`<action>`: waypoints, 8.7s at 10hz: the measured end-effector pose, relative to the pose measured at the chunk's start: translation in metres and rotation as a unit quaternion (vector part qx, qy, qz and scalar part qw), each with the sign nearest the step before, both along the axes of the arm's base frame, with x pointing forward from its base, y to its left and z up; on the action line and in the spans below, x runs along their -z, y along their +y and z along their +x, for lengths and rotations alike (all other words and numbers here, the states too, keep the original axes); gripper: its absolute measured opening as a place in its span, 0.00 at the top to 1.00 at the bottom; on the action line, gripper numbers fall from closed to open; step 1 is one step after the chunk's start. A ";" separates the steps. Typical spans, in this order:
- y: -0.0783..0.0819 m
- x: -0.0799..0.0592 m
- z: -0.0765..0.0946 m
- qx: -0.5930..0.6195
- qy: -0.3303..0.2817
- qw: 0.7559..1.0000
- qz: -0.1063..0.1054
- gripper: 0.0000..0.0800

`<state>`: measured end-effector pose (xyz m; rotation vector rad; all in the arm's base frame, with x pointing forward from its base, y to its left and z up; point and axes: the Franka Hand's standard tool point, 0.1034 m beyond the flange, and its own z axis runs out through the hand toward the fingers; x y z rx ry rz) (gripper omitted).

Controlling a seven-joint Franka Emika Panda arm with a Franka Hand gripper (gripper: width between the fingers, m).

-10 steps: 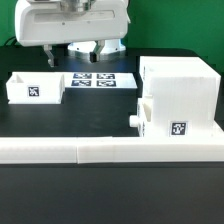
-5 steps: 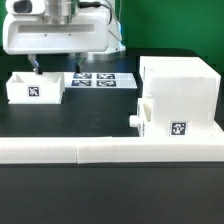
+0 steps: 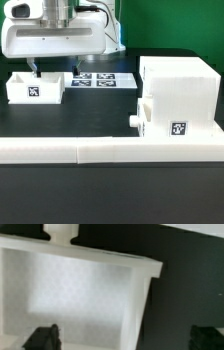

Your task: Assemble drawer

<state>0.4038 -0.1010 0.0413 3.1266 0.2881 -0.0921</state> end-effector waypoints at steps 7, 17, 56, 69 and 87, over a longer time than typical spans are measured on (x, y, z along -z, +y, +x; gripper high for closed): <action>0.006 0.035 -0.017 -0.003 -0.005 1.000 0.001 0.19; 0.008 0.036 -0.016 -0.010 -0.005 1.000 0.002 0.95; 0.085 -0.022 0.133 -0.627 0.007 0.779 0.015 0.95; 0.091 -0.014 0.132 -0.616 0.002 0.787 0.012 0.95; 0.099 -0.014 0.137 -0.626 0.011 0.780 0.014 0.95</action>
Offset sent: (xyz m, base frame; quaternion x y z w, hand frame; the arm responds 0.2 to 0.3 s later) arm -0.0181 0.0022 -0.0219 -0.0141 0.0146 0.0116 0.9997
